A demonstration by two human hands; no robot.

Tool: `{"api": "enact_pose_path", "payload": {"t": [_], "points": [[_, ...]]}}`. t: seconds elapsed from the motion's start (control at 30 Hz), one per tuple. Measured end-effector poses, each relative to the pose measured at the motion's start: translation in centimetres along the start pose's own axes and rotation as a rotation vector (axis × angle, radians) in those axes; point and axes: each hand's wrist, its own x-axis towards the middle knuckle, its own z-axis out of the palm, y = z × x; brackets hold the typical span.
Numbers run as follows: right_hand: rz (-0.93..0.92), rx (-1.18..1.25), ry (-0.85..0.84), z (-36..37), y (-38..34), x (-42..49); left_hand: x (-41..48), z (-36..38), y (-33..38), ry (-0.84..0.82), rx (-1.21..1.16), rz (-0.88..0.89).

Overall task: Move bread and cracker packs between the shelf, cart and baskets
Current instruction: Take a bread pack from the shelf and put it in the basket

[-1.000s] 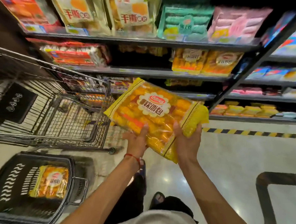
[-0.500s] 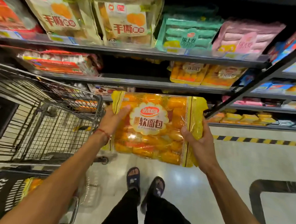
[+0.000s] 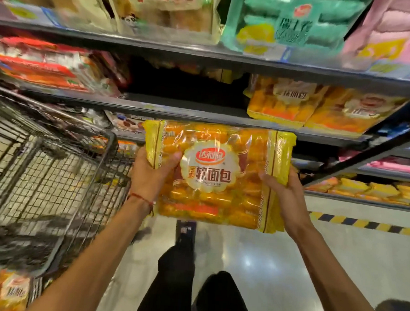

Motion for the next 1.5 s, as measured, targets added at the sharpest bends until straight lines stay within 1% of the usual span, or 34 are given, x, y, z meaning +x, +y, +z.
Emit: {"api": "enact_pose_path", "payload": {"t": [0.1, 0.2, 0.3, 0.37, 0.43, 0.57, 0.63, 0.77, 0.87, 0.97, 1.03, 1.17, 1.33, 1.5], "points": [[-0.071, -0.024, 0.006, 1.6, 4.1, 5.5, 4.8, 2.3, -4.6, 0.026, -0.019, 0.048], [-0.185, -0.040, 0.026, 3.0, 8.4, 10.2, 8.5, 4.8, -8.7, 0.056, -0.060, 0.133], [-0.370, -0.159, 0.059, 4.2, 12.3, 14.4, 11.8, 6.6, -12.2, 0.095, -0.113, 0.247], [-0.442, -0.229, 0.108, 4.8, 14.4, 17.1, 13.7, 7.4, -14.2, 0.127, -0.123, 0.340], [-0.515, -0.224, 0.137, 5.2, 15.6, 18.7, 15.0, 8.0, -15.5, 0.151, -0.152, 0.430], [-0.592, -0.170, 0.109, 5.4, 16.6, 19.7, 16.5, 8.6, -16.7, 0.147, -0.175, 0.505], [-0.620, -0.147, 0.119, 5.6, 16.5, 19.9, 16.5, 8.3, -16.3, 0.168, -0.154, 0.527], [-0.607, -0.005, 0.120, 6.2, 15.0, 18.7, 15.6, 7.6, -14.4, 0.170, -0.161, 0.554], [-0.571, 0.124, 0.111, 6.1, 13.6, 17.7, 14.2, 7.2, -12.2, 0.189, -0.252, 0.566], [-0.538, 0.183, 0.130, 5.7, 11.7, 16.8, 13.2, 6.6, -10.1, 0.178, -0.340, 0.537], [-0.539, 0.206, 0.142, 5.3, 10.1, 15.7, 12.4, 6.1, -8.8, 0.171, -0.356, 0.554], [-0.610, 0.206, 0.172, 5.0, 7.5, 13.6, 11.2, 5.2, -6.5, 0.215, -0.412, 0.564], [-0.663, 0.153, 0.147, 5.1, 5.3, 10.8, 9.6, 3.9, -4.4, 0.229, -0.471, 0.583], [-0.723, 0.051, 0.135, 5.6, 3.3, 9.3, 9.4, 2.1, -2.6, 0.270, -0.543, 0.478]]}}
